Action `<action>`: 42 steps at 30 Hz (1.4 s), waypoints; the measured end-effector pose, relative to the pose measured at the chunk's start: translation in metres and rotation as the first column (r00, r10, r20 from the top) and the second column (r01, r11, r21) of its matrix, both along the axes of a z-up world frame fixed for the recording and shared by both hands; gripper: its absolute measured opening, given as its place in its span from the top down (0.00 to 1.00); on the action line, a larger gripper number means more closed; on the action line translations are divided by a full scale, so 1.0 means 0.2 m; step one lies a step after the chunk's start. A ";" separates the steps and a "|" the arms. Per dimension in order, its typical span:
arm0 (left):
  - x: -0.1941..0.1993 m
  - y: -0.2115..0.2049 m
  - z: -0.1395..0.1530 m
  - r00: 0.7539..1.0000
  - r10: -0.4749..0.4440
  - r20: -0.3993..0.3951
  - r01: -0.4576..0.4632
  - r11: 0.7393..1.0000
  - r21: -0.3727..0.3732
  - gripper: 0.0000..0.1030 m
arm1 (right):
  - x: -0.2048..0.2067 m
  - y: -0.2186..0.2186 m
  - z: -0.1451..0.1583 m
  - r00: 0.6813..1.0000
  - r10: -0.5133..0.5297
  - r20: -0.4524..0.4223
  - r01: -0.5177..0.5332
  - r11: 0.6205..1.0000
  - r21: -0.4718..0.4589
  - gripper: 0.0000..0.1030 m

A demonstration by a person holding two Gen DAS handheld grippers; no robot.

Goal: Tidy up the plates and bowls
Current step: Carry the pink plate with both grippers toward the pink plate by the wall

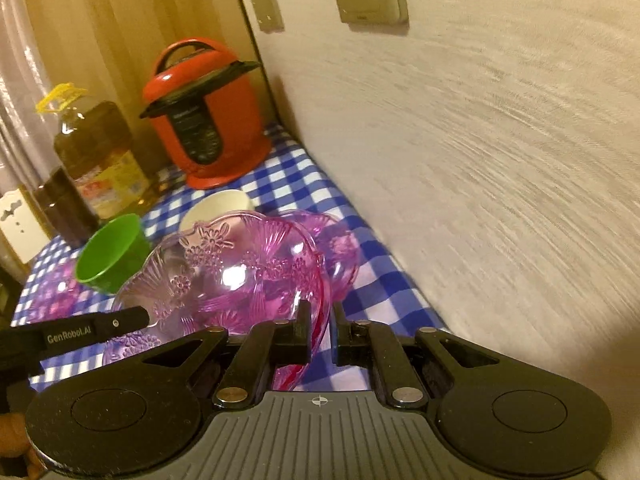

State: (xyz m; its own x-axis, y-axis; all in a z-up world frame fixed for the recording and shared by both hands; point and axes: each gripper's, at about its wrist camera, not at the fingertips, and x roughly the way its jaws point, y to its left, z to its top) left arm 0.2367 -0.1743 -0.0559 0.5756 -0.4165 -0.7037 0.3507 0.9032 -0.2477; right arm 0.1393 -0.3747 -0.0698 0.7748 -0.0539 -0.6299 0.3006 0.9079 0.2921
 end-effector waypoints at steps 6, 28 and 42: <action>0.14 -0.10 -0.08 1.000 -0.017 -0.001 0.017 1.000 0.009 0.89 | 0.12 -0.07 -0.07 1.000 -0.021 -0.005 0.021 0.999 -0.028 0.91; 0.39 -0.28 -0.26 0.998 -0.056 0.023 0.053 0.993 0.105 0.85 | 0.44 -0.12 -0.23 0.999 -0.044 -0.012 0.041 0.989 -0.141 0.90; 0.38 -0.35 -0.29 0.991 -0.099 0.085 0.077 0.971 0.228 0.80 | 0.47 -0.10 -0.27 0.999 -0.027 -0.020 0.023 0.985 -0.171 0.90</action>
